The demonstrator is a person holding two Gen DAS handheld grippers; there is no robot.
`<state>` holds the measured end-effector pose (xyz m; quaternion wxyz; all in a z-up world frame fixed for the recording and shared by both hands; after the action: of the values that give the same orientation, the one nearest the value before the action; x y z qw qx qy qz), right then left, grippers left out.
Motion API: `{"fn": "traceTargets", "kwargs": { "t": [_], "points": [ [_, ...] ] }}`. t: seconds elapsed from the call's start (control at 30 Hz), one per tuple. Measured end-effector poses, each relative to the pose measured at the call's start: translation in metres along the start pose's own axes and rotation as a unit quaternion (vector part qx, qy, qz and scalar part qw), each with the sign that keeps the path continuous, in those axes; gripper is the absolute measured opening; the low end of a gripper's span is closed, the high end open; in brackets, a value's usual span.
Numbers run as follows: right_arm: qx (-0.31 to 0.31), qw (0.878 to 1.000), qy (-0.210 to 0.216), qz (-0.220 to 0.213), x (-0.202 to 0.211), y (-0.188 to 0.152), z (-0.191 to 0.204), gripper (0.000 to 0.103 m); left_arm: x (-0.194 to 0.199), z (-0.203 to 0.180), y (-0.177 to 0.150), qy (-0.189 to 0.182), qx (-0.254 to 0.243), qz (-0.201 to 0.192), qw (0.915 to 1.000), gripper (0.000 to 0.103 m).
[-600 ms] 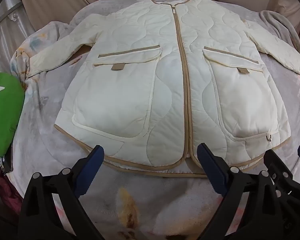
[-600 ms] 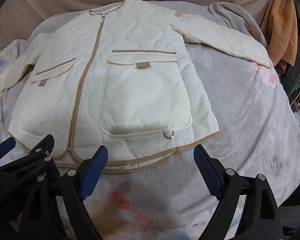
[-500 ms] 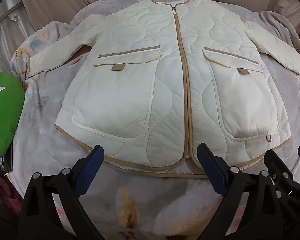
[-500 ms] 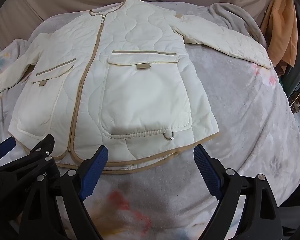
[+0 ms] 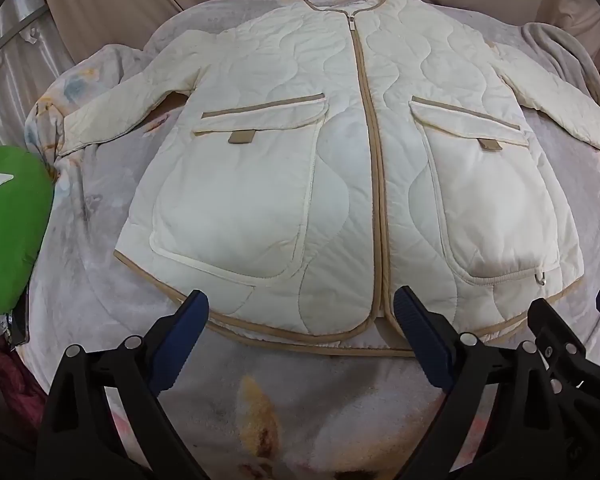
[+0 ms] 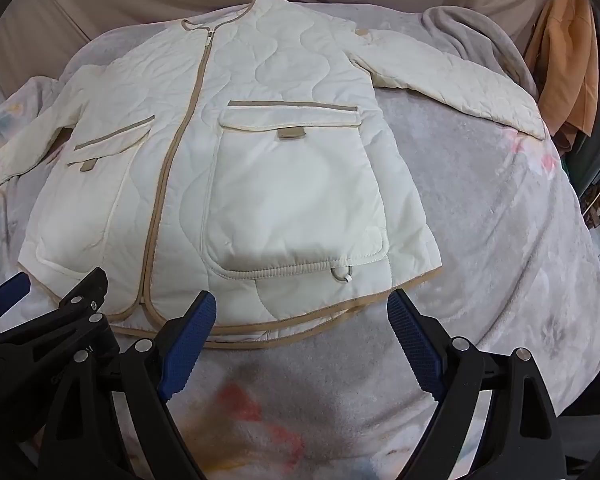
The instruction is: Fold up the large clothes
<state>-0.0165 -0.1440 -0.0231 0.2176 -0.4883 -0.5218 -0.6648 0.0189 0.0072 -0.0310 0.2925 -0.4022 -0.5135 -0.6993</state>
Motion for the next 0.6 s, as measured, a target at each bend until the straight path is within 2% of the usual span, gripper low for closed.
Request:
{"fn": "traceTargets", "kwargs": {
  "t": [0.6],
  "points": [
    [-0.002, 1.000, 0.000, -0.006, -0.0014, -0.0002, -0.0005, 0.086, -0.0051, -0.0004, -0.0007, -0.011, 0.011, 0.008, 0.9998, 0.092]
  ]
}}
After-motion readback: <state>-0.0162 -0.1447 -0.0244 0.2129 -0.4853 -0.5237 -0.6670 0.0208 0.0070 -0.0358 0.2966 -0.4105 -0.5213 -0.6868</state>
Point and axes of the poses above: each gripper's, at about its wrist camera, not at the fingertips, and x roughly against the way its jaws point, z to its left, y to its top, the point moved 4 cm from there along -x, roughly the way its jaws point, and after that the axes turned 1 degree about -z, right-handed, at the moved point
